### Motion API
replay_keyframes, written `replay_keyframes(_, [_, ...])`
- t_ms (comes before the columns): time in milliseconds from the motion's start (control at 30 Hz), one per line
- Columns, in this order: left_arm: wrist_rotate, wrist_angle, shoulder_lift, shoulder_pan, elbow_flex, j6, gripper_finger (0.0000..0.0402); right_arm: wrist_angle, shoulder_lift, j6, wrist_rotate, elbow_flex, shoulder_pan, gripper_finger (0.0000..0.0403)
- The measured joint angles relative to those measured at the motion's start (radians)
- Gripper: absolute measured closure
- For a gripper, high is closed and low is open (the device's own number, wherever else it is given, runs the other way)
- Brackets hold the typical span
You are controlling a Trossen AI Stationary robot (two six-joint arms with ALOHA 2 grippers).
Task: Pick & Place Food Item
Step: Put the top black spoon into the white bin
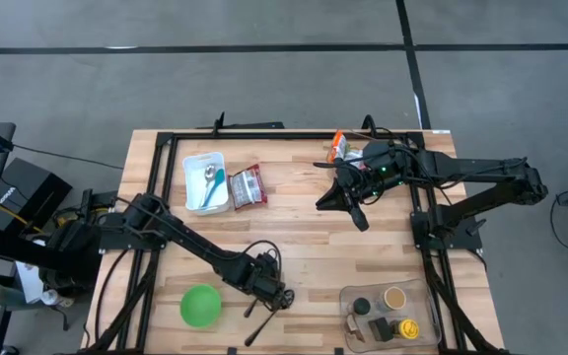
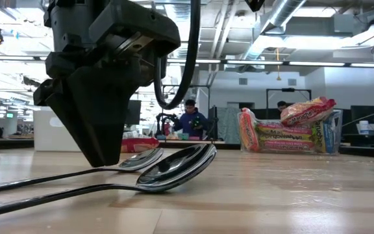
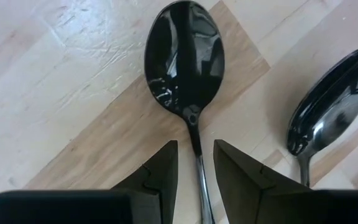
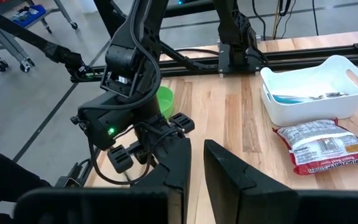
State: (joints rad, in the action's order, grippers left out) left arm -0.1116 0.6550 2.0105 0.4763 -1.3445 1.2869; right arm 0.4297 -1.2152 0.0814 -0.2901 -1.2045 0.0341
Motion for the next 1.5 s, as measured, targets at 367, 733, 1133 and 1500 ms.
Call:
replay_keyframes(367, [0.014,-0.004,0.002,0.001,0.0,0.0,0.0305,0.0,0.0,-0.003,0.0,0.0,0.0,0.0363])
replay_keyframes(733, [0.048,-0.032,-0.003,0.0,0.045,0.0,0.0305,-0.001,0.0,-0.003,0.0,0.0,0.0,0.0363])
replay_keyframes(1133, [0.056,-0.001,-0.001,-0.006,0.047,0.0,0.0312,-0.001,0.0,-0.003,0.0,0.0,0.0,0.0363])
replay_keyframes(1500, [0.051,0.032,0.0,-0.006,0.048,0.0,0.0372,-0.001,0.0,-0.003,0.0,0.0,0.0,0.0363])
